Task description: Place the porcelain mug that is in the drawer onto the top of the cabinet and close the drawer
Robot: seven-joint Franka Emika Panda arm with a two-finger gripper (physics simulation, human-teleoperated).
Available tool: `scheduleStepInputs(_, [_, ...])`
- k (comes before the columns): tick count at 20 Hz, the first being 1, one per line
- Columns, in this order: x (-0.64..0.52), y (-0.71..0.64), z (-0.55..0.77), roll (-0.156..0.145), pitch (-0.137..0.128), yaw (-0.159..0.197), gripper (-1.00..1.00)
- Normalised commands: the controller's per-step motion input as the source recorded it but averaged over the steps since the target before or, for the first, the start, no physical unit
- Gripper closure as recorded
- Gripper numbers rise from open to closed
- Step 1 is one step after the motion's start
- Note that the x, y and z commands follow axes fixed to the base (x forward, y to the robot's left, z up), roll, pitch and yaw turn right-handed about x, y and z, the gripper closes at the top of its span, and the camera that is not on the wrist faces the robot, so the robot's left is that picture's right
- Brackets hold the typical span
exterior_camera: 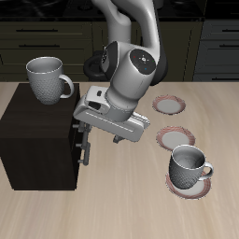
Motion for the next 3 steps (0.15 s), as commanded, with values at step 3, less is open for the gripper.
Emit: scheduleStepInputs(3, [0.02,0.10,0.06,0.007,-0.013,0.010,-1.00])
